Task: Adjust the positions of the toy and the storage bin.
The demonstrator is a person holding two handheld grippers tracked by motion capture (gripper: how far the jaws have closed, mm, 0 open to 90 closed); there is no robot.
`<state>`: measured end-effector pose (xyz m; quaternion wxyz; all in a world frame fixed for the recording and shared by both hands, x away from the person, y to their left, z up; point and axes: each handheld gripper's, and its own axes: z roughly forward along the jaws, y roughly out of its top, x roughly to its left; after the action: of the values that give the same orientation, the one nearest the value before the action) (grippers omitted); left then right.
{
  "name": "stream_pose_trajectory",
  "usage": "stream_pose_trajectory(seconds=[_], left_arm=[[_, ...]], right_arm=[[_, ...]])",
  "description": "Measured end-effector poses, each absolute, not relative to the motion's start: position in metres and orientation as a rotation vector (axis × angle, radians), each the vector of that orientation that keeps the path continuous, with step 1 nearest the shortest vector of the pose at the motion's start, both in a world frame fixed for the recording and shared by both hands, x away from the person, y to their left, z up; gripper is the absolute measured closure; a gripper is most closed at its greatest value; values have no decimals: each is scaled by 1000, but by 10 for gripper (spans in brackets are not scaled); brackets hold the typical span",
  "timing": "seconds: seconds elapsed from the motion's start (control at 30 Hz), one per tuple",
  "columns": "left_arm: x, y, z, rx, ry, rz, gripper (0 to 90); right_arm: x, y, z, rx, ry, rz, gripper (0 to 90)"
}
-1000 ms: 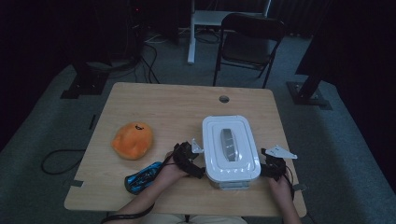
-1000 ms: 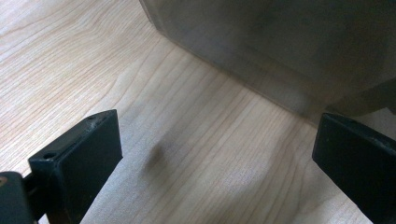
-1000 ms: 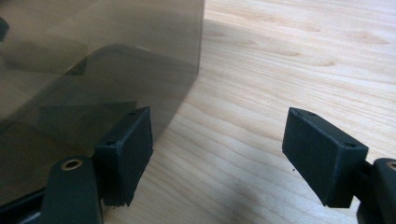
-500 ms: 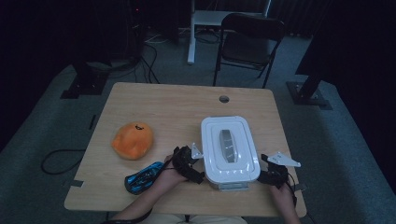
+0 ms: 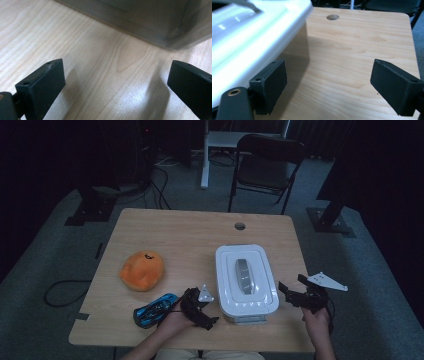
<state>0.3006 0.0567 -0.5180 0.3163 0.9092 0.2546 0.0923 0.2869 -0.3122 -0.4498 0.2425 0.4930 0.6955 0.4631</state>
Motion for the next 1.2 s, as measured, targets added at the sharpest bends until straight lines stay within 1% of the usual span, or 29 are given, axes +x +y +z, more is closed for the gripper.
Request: stream_pose_trajectory(seconds=[0.37,0.5,0.77,1.07,1.2], left_arm=[[294,60,-523,2341,662,277,19],[294,61,-525,2324,657,284,19],[293,62,-525,2318,669,287,20],[293,63,-525,2318,664,287,20],[292,64,-525,2318,670,290,20]], right_arm=[[284,-283,-398,1258,1917,1318,126],[284,-267,-388,1203,1969,1316,116],[289,-238,-379,1164,2063,1357,116],[293,-212,-384,1155,2131,1283,118],[289,-200,-387,1148,2138,1222,156]])
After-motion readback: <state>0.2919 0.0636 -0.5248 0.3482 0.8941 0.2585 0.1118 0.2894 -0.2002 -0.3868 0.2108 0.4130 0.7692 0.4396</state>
